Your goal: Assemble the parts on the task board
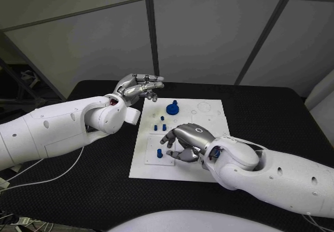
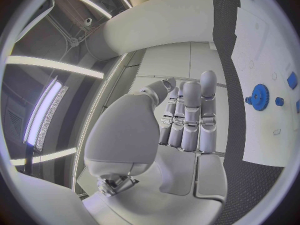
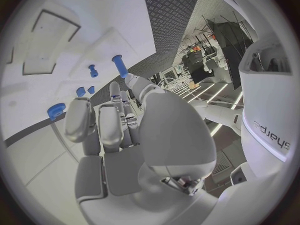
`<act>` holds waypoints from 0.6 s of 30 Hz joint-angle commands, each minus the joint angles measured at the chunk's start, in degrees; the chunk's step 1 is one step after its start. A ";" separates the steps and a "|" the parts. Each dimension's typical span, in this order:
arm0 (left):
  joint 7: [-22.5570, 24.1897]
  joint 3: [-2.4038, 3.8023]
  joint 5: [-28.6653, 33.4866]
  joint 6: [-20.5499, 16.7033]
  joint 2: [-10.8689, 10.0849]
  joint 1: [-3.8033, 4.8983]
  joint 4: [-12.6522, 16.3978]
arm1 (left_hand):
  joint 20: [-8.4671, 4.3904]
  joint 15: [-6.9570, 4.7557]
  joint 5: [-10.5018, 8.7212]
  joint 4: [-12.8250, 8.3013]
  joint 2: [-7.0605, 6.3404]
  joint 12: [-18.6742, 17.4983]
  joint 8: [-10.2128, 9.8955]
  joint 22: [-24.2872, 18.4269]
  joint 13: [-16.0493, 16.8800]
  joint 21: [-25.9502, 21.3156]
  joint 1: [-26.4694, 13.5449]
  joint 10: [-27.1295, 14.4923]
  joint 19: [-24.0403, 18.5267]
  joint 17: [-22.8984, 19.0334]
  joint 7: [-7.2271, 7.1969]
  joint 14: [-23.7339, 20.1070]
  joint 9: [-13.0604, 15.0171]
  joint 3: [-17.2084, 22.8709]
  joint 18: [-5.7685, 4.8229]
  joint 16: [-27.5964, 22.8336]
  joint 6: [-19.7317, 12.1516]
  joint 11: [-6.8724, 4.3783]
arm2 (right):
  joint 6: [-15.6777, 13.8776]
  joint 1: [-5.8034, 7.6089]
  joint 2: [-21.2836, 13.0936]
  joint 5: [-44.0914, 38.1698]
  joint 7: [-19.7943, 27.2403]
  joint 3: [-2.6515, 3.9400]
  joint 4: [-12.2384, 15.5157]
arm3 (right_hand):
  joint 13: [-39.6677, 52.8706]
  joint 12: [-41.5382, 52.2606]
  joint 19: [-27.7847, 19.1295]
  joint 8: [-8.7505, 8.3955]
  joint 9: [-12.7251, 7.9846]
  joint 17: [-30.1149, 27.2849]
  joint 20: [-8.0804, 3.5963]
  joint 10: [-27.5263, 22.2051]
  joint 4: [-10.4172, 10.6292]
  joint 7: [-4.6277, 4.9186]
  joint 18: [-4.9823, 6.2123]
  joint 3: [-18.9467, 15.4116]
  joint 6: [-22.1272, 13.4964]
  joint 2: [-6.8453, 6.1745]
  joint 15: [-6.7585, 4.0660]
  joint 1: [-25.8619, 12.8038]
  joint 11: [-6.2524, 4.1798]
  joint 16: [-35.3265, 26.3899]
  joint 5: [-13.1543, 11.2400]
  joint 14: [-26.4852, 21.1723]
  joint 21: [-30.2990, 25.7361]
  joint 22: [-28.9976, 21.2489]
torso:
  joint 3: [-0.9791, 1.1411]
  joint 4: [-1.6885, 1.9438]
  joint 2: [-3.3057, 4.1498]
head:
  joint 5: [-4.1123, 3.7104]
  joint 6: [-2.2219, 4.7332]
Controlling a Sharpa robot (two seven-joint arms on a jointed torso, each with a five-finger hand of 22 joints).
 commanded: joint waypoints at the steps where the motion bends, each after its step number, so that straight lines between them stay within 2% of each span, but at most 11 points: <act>1: 0.13 0.02 0.06 0.88 0.01 0.09 -0.02 | 0.23 -0.05 -0.30 0.00 0.50 0.27 0.19 -0.10 0.04 -0.22 -0.18 -0.48 0.03 -0.08 -0.11 -0.49 -0.05 -0.25 -0.95 -0.36 -0.36 -0.04 | -3.76 0.45 -3.74 8.90 -0.42 0.49 2.06 | 1.04 2.19 -0.33 1.63 0.68 -0.58 0.14 3.27 1.06 0.17 -0.46 -0.97 3.62 0.00 -0.03 -0.89 -0.24 -0.48 0.37 0.52 -0.29 -0.01 | -0.16 -0.06 -0.14 | -1.07 0.35; 4: 0.17 -0.02 0.06 0.91 -0.03 0.09 0.02 | 0.23 -0.05 -0.30 0.00 0.50 0.27 0.19 -0.10 0.04 -0.22 -0.18 -0.48 0.03 -0.08 -0.11 -0.49 -0.05 -0.25 -0.95 -0.36 -0.36 -0.04 | -3.01 0.72 -7.84 14.93 -2.43 1.03 3.21 | 3.19 5.47 0.43 2.70 1.08 0.30 -0.43 6.61 3.66 -0.83 -0.59 -3.89 5.24 -1.05 -0.89 -4.51 -1.41 0.01 0.79 0.79 0.25 0.66 | -0.23 -0.24 -0.32 | -1.88 0.45; 6: 0.21 -0.05 0.06 0.88 -0.11 0.09 0.06 | 0.23 -0.05 -0.30 0.00 0.50 0.27 0.19 -0.10 0.04 -0.22 -0.18 -0.48 0.03 -0.08 -0.11 -0.49 -0.05 -0.25 -0.95 -0.36 -0.36 -0.04 | -2.84 0.82 -10.85 18.06 -3.54 1.23 3.98 | 7.62 10.81 2.27 3.80 1.65 2.93 -1.52 8.05 4.90 -1.79 -1.12 -6.80 5.99 -1.62 -2.01 -5.83 -2.31 1.56 3.45 1.51 1.87 2.58 | -0.29 -0.40 -0.39 | -2.27 0.49; 8: 0.24 -0.10 0.06 0.82 -0.22 0.08 0.07 | 0.23 -0.05 -0.31 0.01 0.47 0.28 0.19 -0.10 0.04 -0.23 -0.21 -0.50 0.03 -0.23 -0.10 -0.54 -0.05 -0.29 -0.96 -0.43 -0.37 -0.03 | -3.11 0.88 -13.74 19.88 -4.45 1.35 4.89 | 12.31 16.47 4.10 4.76 2.26 7.33 -1.92 8.91 5.57 -2.34 -1.79 -9.15 6.46 -1.83 -2.22 -6.51 -2.91 3.98 5.77 2.37 3.67 4.75 | -0.32 -0.61 -0.43 | -2.55 0.32; 9: 0.25 -0.13 0.05 0.79 -0.26 0.08 0.07 | 0.24 -0.04 -0.32 0.01 0.45 0.29 0.19 -0.11 0.03 -0.23 -0.23 -0.51 0.03 -0.30 -0.10 -0.57 -0.05 -0.31 -0.96 -0.46 -0.37 -0.03 | -3.28 0.89 -15.11 20.28 -4.91 1.38 5.36 | 20.86 24.68 4.73 5.55 2.87 9.22 -2.08 8.40 5.99 -2.74 -2.02 -10.67 6.51 -1.44 -2.63 -6.50 -3.11 5.12 7.40 2.66 4.33 5.54 | -0.35 -0.68 -0.44 | -2.84 0.29; 10: 0.26 -0.15 0.05 0.76 -0.29 0.08 0.07 | 0.24 -0.04 -0.32 0.01 0.45 0.29 0.19 -0.11 0.03 -0.23 -0.23 -0.51 0.03 -0.30 -0.10 -0.57 -0.05 -0.31 -0.96 -0.46 -0.37 -0.03 | -3.42 0.90 -16.39 20.32 -5.39 1.41 5.80 | 32.65 35.73 5.20 6.66 3.87 10.76 -2.50 6.60 6.38 -3.56 -2.11 -12.88 5.82 -0.85 -2.21 -5.63 -3.04 6.08 7.86 2.73 4.89 6.22 | -0.40 -0.75 -0.49 | -3.22 0.28; 11: 0.27 -0.17 0.05 0.74 -0.31 0.08 0.07 | 0.24 -0.04 -0.32 0.01 0.45 0.29 0.19 -0.11 0.03 -0.23 -0.23 -0.51 0.03 -0.30 -0.10 -0.57 -0.05 -0.31 -0.96 -0.46 -0.37 -0.03 | -3.54 0.91 -17.54 20.11 -5.87 1.42 6.18 | 39.80 41.99 5.60 7.35 4.43 12.08 -2.47 6.67 7.18 -2.99 -2.28 -14.00 5.74 -0.31 -2.32 -6.02 -3.13 6.76 7.86 2.86 5.34 6.79 | -0.44 -0.82 -0.51 | -3.39 0.24; 13: 0.28 -0.19 0.05 0.71 -0.33 0.08 0.07 | 0.24 -0.04 -0.32 0.01 0.45 0.29 0.19 -0.11 0.03 -0.23 -0.23 -0.51 0.03 -0.30 -0.10 -0.57 -0.05 -0.31 -0.96 -0.46 -0.37 -0.03 | -3.59 0.91 -18.77 19.65 -6.47 1.44 6.56 | 46.06 47.45 5.95 8.20 5.17 13.36 -2.28 7.40 7.78 -3.06 -2.45 -15.13 5.44 0.00 -2.59 -5.82 -3.20 7.44 8.14 3.04 5.73 7.29 | -0.51 -0.94 -0.55 | -3.68 0.24; 14: 0.30 -0.21 0.05 0.69 -0.34 0.08 0.07 | 0.24 -0.04 -0.32 0.01 0.45 0.29 0.19 -0.11 0.03 -0.23 -0.23 -0.51 0.03 -0.30 -0.10 -0.57 -0.05 -0.31 -0.96 -0.46 -0.37 -0.03 | -3.65 0.91 -19.72 19.22 -6.99 1.44 6.82 | 51.01 51.55 6.15 9.32 6.22 14.40 -2.30 7.27 8.90 -2.62 -2.47 -16.47 4.72 0.92 -3.11 -5.60 -2.94 8.00 8.28 3.12 6.01 7.65 | -0.52 -1.01 -0.57 | -3.87 0.23; 15: 0.31 -0.23 0.05 0.68 -0.33 0.07 0.06 | 0.24 -0.04 -0.32 0.01 0.45 0.29 0.19 -0.11 0.03 -0.23 -0.23 -0.51 0.03 -0.30 -0.10 -0.57 -0.05 -0.31 -0.96 -0.46 -0.37 -0.03 | -3.73 0.90 -20.59 18.69 -7.53 1.44 7.04 | 54.33 54.31 6.39 10.01 6.75 15.53 -2.28 8.35 9.17 -2.97 -2.59 -17.23 4.86 0.74 -2.61 -5.46 -3.26 8.53 8.09 3.29 6.26 7.97 | -0.52 -1.07 -0.62 | -4.14 0.26; 18: 0.33 -0.28 0.05 0.71 -0.36 0.05 0.08 | 0.24 -0.04 -0.32 0.01 0.45 0.29 0.19 -0.11 0.03 -0.23 -0.23 -0.51 0.03 -0.30 -0.10 -0.57 -0.05 -0.31 -0.96 -0.46 -0.37 -0.03 | -3.90 0.84 -22.69 16.51 -9.34 1.43 7.50 | 59.13 58.13 6.73 11.39 8.05 17.55 -2.29 9.76 10.15 -3.12 -2.71 -18.95 4.14 0.94 -2.54 -4.95 -3.37 9.51 8.08 3.60 6.66 8.48 | -0.41 -1.17 -0.71 | -4.57 0.17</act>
